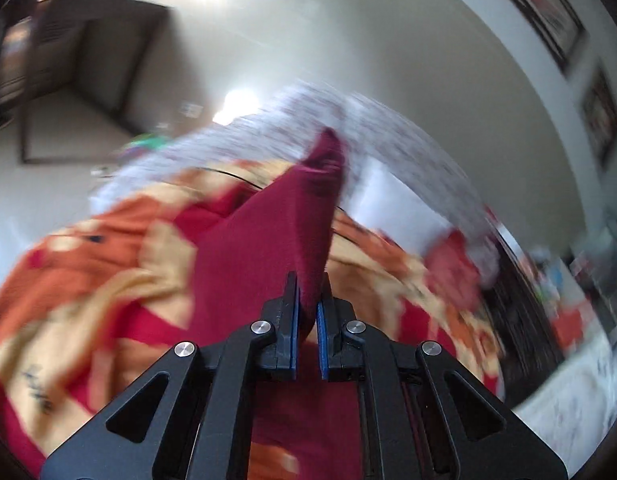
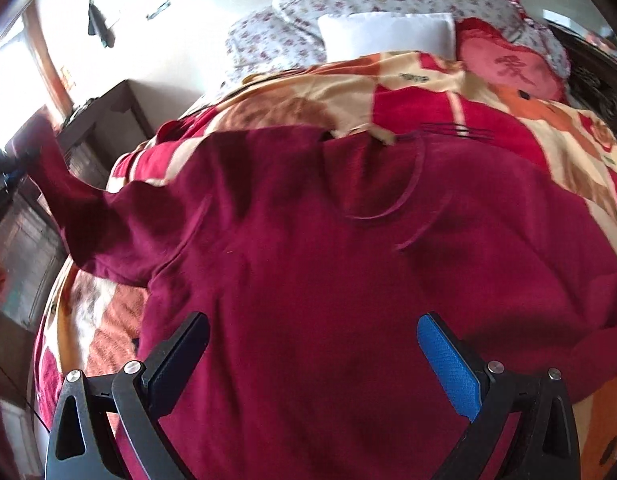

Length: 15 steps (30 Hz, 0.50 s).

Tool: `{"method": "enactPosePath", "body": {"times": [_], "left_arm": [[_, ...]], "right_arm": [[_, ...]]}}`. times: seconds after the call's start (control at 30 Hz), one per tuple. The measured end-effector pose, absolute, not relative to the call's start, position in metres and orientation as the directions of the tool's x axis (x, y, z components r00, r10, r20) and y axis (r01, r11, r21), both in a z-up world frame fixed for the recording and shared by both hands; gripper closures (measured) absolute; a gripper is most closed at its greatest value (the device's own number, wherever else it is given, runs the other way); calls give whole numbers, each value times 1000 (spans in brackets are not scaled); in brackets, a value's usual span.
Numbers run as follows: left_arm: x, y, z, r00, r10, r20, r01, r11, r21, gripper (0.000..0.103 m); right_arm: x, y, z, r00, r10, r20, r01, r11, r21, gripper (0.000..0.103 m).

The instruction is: Fold small clothes

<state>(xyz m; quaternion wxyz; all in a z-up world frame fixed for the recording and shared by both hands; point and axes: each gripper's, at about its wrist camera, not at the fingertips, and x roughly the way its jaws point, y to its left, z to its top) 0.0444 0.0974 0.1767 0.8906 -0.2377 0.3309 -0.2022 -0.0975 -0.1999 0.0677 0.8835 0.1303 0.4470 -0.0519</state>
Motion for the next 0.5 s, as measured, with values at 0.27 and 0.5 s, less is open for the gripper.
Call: {"method": "enactPosePath", "body": {"times": [0.27,0.5], "left_arm": [[8,-63,126,456,-665,-592,426,747,-511,97],[-20,-146,40,248,-638,-729,498,729,-469,96]], "right_arm": [[-123,-251,69,600,-45,-799,324,927,190,0],[-142,-294,65,588,-97,-803,421,884,202,0]]}}
